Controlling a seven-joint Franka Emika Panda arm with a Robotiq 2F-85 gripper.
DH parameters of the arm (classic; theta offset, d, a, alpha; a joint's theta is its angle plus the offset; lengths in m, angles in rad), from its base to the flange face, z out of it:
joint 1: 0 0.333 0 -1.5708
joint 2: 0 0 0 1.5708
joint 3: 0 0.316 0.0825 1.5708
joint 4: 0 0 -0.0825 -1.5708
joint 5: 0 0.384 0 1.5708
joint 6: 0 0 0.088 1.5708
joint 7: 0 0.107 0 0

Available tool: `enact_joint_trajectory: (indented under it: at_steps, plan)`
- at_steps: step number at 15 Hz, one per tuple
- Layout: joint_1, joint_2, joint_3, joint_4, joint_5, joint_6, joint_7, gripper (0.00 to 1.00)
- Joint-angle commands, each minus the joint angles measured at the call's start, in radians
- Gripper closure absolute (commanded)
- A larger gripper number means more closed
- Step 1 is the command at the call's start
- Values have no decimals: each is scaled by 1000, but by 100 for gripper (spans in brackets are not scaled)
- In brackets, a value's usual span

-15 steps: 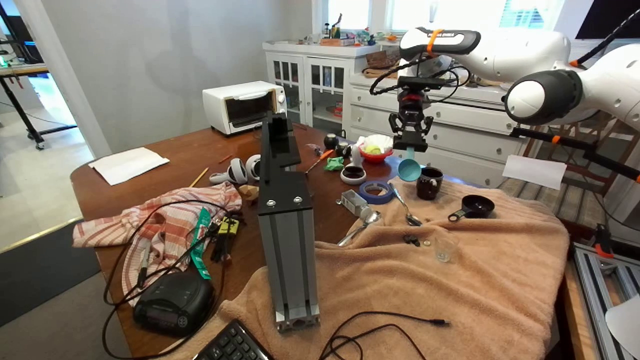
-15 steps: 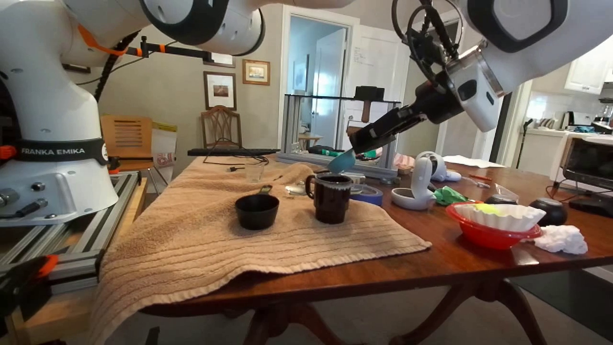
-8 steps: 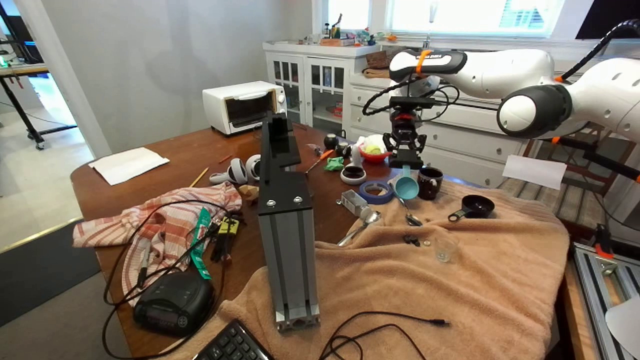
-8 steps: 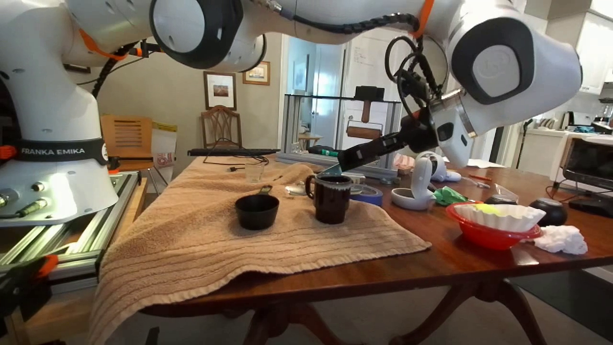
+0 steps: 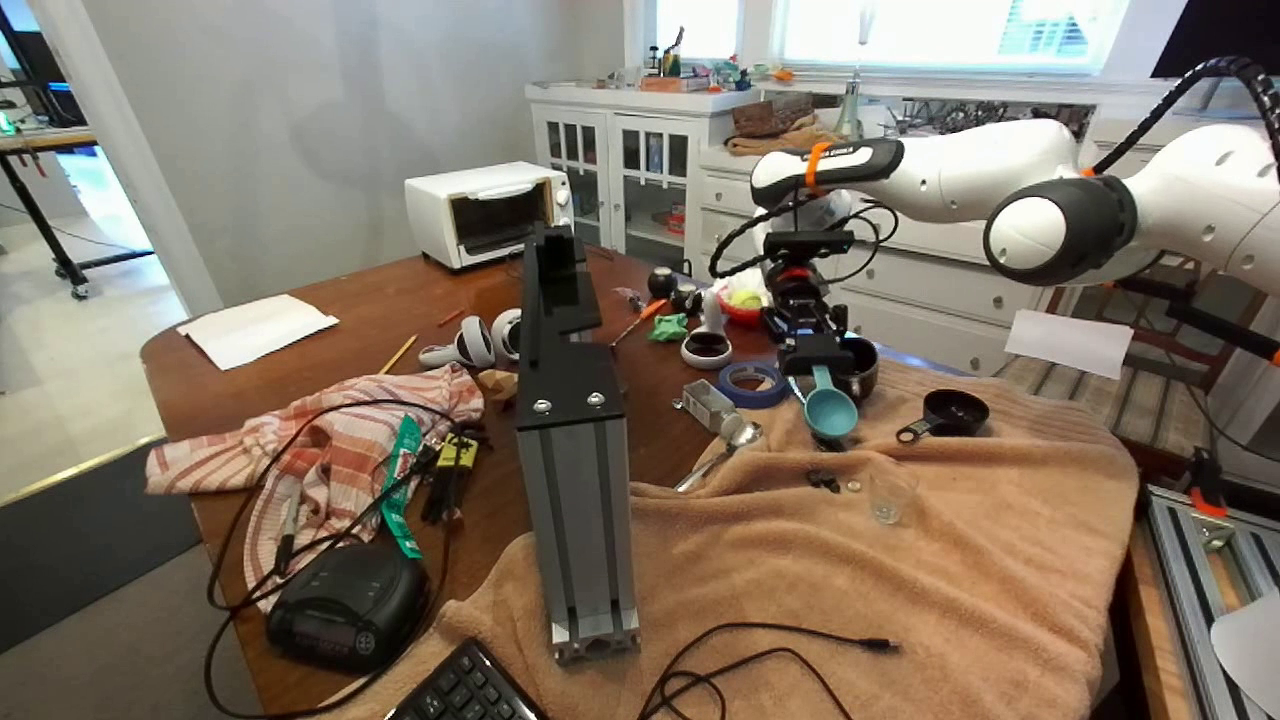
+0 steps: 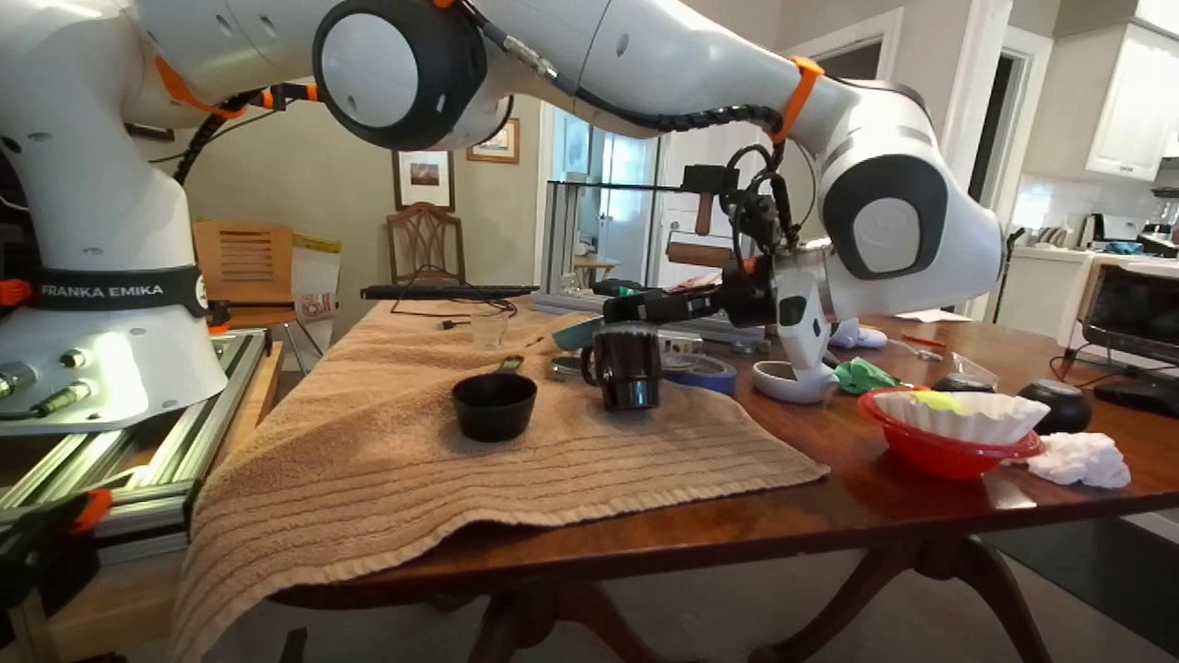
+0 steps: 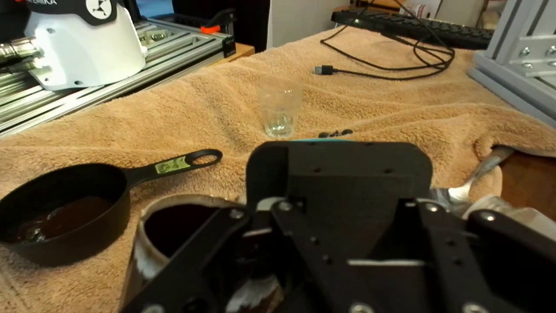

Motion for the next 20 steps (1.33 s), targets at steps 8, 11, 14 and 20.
enact_joint_trajectory:
  at_steps: [8,11,14,20]
  plan:
    - [-8,-85,71,-213,-96,0,-82,78]
    - [-13,-109,92,-250,-132,0,-124,28]
    - [-11,-152,109,-259,-173,0,-171,14]
    - [8,-247,78,-213,-166,75,-262,0]
